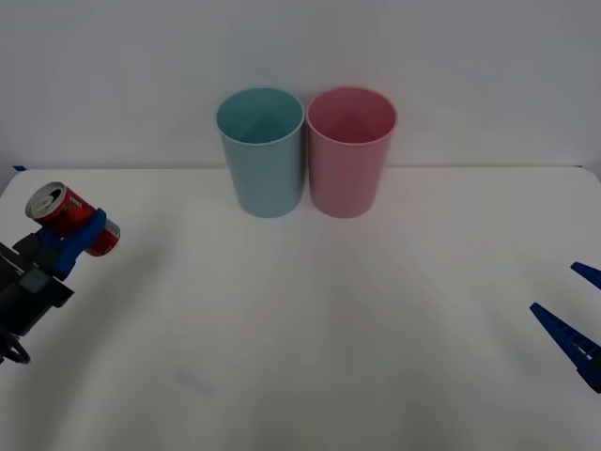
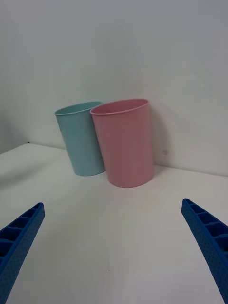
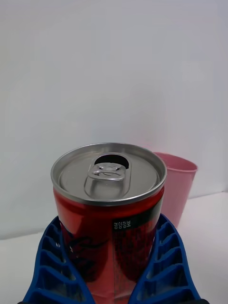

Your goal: Grasp the object on the table and drop it into the matching bin: aluminum can to the light blue bin, PET bottle to the pink bin.

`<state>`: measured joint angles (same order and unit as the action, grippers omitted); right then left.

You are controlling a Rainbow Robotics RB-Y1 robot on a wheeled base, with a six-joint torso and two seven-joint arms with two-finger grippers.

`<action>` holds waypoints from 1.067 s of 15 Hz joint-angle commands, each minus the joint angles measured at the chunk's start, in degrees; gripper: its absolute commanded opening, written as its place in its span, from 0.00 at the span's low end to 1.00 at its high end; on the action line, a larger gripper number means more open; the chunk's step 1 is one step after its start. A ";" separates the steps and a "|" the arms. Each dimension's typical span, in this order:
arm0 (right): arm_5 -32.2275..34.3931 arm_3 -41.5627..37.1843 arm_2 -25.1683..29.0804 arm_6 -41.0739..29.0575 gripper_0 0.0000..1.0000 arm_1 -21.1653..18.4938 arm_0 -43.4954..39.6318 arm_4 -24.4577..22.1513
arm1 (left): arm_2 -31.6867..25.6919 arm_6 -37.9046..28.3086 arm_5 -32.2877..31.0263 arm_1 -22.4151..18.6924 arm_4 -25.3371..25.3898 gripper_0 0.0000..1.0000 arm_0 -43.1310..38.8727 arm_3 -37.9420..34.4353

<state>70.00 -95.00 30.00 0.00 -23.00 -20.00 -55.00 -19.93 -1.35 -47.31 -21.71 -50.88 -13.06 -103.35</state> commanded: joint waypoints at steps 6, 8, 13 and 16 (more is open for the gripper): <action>0.00 0.00 0.00 0.00 1.00 0.00 0.00 0.00 | 1.47 -9.82 6.53 -0.09 -11.34 0.00 11.57 -2.38; 0.00 0.00 0.00 0.00 1.00 0.00 0.00 0.00 | 2.08 -15.26 6.70 -0.53 -15.91 0.00 16.75 -1.24; 0.00 0.00 0.00 0.00 1.00 0.00 0.00 0.00 | 3.67 -21.24 2.66 -0.88 -25.85 0.00 29.50 7.55; 0.00 0.00 0.00 0.00 1.00 0.00 0.00 0.00 | 6.04 -21.33 2.31 -0.88 -29.18 0.00 38.55 17.13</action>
<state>70.00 -95.00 30.00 0.00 -23.00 -20.00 -55.00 -14.60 -22.67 -44.97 -22.59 -79.26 23.04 -88.84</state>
